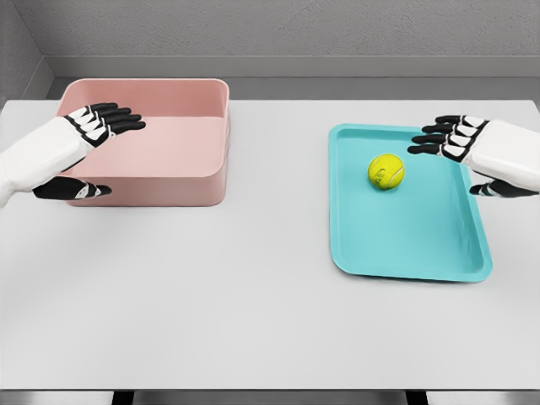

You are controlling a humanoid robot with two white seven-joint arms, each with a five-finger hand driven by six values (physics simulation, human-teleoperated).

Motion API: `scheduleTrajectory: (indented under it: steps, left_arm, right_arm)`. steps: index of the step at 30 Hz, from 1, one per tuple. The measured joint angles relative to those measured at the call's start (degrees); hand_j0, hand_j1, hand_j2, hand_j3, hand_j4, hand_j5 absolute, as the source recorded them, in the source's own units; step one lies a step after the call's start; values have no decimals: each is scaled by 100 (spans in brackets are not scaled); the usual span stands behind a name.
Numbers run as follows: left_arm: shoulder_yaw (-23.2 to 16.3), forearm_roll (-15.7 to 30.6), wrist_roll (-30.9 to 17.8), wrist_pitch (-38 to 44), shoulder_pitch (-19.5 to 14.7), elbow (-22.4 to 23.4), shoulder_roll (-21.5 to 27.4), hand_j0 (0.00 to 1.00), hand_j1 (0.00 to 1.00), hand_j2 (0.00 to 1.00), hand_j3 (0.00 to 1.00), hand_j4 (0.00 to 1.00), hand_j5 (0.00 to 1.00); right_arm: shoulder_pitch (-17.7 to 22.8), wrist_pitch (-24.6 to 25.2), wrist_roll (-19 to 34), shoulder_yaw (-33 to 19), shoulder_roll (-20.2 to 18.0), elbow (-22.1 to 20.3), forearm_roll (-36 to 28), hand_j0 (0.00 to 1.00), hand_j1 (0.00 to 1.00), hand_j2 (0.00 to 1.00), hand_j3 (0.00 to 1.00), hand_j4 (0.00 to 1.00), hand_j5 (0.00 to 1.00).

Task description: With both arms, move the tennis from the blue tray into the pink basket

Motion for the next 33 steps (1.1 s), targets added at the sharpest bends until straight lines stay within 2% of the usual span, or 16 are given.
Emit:
scheduleTrajectory:
  steps: [3,7,10,14,17,20,25,29,33]
  left_arm:
    - [-2,-10,0,0,-9,1,7,100,100,100,100,100,100]
    - [-5,-125,-2,0,-9,9,-20,100,100,100,100,100,100]
    - [-75,-279,-2,0,-9,8,-53,100,100,100,100,100,100]
    - [-222,-416,-31,0,44,6,-42,100,100,100,100,100,100]
    - [-278,-459,-89,0,53,-2,72,100,100,100,100,100,100]
    - [-298,-475,-157,0,62,-17,232,100,100,100,100,100,100]
    - [-307,-480,-235,-1,70,-58,489,100,100,100,100,100,100]
    - [-320,-479,-280,-1,308,-120,689,100,100,100,100,100,100]
    - [-339,-475,-432,-2,378,-260,897,100,100,100,100,100,100]
  right_arm:
    - [-9,0,-8,18,19,8,-11,100,100,100,100,100,100]
    - [-88,0,-4,104,233,81,2,100,100,100,100,100,100]
    - [-308,-1,440,126,446,171,-9,100,100,100,100,100,100]
    - [-598,40,962,134,983,516,32,100,100,100,100,100,100]
    - [-879,91,1563,129,1438,906,55,100,100,100,100,100,100]
    - [-905,101,1988,132,1843,1324,85,100,100,100,100,100,100]
    - [-976,85,2208,135,2199,1854,107,100,100,100,100,100,100]
    - [-1064,86,2246,135,2434,2147,124,100,100,100,100,100,100]
    - [-1116,91,2315,146,2642,2413,176,100,100,100,100,100,100]
